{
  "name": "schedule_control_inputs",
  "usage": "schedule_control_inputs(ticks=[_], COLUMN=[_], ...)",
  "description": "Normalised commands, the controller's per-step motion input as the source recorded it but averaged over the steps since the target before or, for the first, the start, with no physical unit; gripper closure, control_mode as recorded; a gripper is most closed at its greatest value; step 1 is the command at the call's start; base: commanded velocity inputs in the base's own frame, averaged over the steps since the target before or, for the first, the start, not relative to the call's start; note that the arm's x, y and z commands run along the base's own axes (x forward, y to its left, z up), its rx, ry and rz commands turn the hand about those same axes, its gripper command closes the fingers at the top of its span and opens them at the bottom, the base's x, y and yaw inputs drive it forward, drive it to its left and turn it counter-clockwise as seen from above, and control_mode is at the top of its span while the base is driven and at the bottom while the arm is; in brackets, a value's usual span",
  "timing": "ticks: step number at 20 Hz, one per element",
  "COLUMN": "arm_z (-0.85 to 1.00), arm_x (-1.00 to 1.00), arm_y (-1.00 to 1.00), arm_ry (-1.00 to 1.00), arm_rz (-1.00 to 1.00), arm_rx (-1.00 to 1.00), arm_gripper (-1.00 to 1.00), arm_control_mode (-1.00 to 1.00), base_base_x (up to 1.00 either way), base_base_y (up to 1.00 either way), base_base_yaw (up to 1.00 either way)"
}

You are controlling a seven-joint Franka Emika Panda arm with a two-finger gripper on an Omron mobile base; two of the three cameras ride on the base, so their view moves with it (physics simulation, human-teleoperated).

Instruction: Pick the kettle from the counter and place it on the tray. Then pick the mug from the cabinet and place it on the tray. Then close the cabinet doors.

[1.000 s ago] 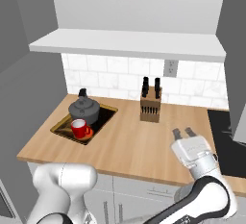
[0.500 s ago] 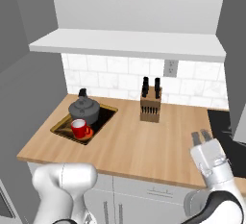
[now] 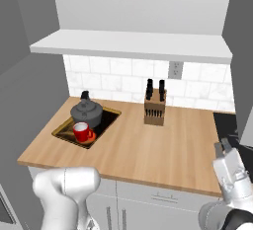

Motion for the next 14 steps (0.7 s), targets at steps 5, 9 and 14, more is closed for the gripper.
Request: schedule_control_inputs(ticks=[5, 9, 14], arm_z=[0.01, 0.00, 0.00], arm_x=[-0.01, 0.00, 0.00], arm_y=[-0.36, -0.28, -0.34], arm_ry=[0.00, 0.00, 0.00], arm_rz=[0.00, 0.00, 0.00], arm_rx=[0.05, 0.00, 0.04], arm_gripper=[-1.00, -1.00, -1.00], arm_control_mode=[-1.00, -1.00, -1.00], base_base_x=[0.00, 0.00, 0.00], base_base_y=[0.00, 0.00, 0.00], base_base_yaw=[0.00, 0.00, 0.00])
